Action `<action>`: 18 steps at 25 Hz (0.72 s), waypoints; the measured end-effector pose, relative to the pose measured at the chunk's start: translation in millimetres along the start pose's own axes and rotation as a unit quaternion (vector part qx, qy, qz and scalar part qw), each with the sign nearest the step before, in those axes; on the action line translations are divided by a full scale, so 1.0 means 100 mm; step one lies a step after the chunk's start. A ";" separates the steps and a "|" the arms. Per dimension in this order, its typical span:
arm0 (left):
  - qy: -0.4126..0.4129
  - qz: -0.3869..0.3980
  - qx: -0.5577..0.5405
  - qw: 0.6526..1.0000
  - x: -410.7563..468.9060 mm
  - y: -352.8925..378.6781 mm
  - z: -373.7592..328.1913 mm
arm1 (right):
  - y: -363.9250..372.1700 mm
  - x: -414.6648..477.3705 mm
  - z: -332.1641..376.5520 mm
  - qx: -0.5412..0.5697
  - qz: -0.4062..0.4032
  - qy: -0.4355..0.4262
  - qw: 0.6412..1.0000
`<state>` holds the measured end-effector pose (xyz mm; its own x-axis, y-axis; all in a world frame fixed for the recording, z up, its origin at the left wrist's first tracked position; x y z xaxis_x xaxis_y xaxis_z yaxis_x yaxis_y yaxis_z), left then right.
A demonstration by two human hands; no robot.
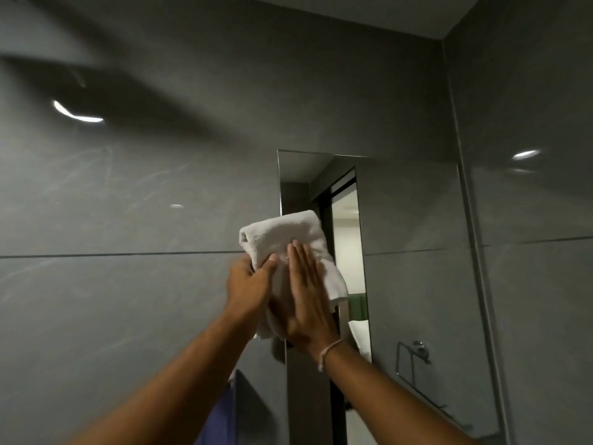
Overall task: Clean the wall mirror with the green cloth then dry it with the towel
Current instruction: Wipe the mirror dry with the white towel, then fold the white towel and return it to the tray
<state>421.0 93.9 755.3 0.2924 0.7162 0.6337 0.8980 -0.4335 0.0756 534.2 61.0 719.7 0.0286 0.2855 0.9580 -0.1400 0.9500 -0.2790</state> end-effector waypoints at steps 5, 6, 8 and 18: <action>0.010 0.063 -0.004 0.998 -0.33 -0.37 -0.15 | -0.30 -0.17 0.11 0.213 -0.060 0.204 0.953; 0.013 0.067 -0.006 0.998 -0.37 -0.45 -0.19 | -0.33 -0.18 0.17 0.266 -0.052 0.259 0.927; 0.003 0.075 -0.007 0.997 -0.50 -0.68 -0.28 | -0.37 -0.22 0.36 0.373 -0.029 0.328 0.868; -0.226 0.064 0.042 0.971 -1.81 -2.07 0.66 | -0.04 -1.86 1.67 0.443 0.054 0.482 0.754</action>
<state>203.4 90.3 574.0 0.5013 0.8344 0.2291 0.8626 -0.5026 -0.0570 364.5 -16.5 554.2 0.6156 0.7198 0.3208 -0.7873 0.5791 0.2114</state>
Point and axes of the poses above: each hand's wrist, its own x-axis towards the middle knuckle, its own y-axis out of the palm, z = x × y, the point moved 3 cm from there along x, towards the middle knuckle, and after that the axes turned 5 degrees about x, right-handed, at the moved point
